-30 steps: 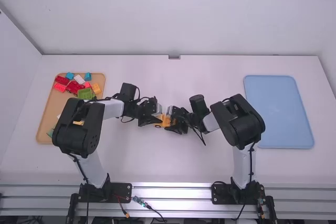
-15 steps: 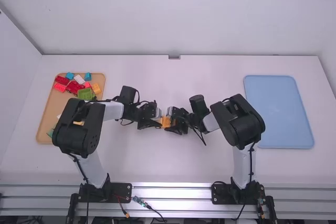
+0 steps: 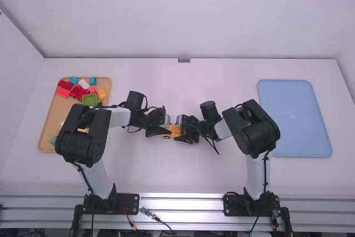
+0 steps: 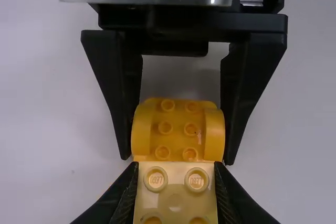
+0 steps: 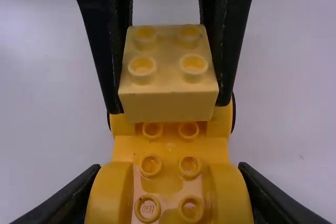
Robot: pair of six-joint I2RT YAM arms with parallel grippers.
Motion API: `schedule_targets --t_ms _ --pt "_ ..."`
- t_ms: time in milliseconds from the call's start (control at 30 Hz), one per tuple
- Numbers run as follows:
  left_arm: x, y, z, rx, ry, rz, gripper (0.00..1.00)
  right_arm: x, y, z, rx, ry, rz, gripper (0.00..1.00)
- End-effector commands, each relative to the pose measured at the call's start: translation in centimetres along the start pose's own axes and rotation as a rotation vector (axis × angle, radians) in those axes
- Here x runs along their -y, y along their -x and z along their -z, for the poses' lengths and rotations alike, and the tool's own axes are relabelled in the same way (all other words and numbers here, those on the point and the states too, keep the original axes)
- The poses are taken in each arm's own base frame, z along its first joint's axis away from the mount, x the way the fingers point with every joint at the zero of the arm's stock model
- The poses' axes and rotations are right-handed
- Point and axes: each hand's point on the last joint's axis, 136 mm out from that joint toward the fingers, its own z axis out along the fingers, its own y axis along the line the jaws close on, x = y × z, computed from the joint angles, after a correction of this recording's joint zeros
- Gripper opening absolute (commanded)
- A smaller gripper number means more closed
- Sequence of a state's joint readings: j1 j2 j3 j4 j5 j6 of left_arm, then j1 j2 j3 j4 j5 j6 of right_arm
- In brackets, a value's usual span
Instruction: Assemble lego blocks to make yellow taxi
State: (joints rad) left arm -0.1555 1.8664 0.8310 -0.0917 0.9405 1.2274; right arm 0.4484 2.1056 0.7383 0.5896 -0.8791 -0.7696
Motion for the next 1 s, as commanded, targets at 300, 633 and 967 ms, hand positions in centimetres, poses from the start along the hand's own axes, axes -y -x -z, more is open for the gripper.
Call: schedule_targets --t_ms 300,633,967 --pt "1.5 -0.6 -2.1 -0.089 -0.047 -0.037 0.02 0.0 -0.7 -0.1 -0.019 0.0 -0.014 0.6" --pt "0.2 -1.2 -1.0 -0.084 0.001 -0.02 0.02 -0.2 -0.8 -0.1 -0.022 0.003 -0.02 0.6" --pt "0.2 -1.3 -1.0 -0.089 0.002 -0.018 0.02 -0.2 -0.8 -0.1 -0.022 0.004 -0.021 0.6"
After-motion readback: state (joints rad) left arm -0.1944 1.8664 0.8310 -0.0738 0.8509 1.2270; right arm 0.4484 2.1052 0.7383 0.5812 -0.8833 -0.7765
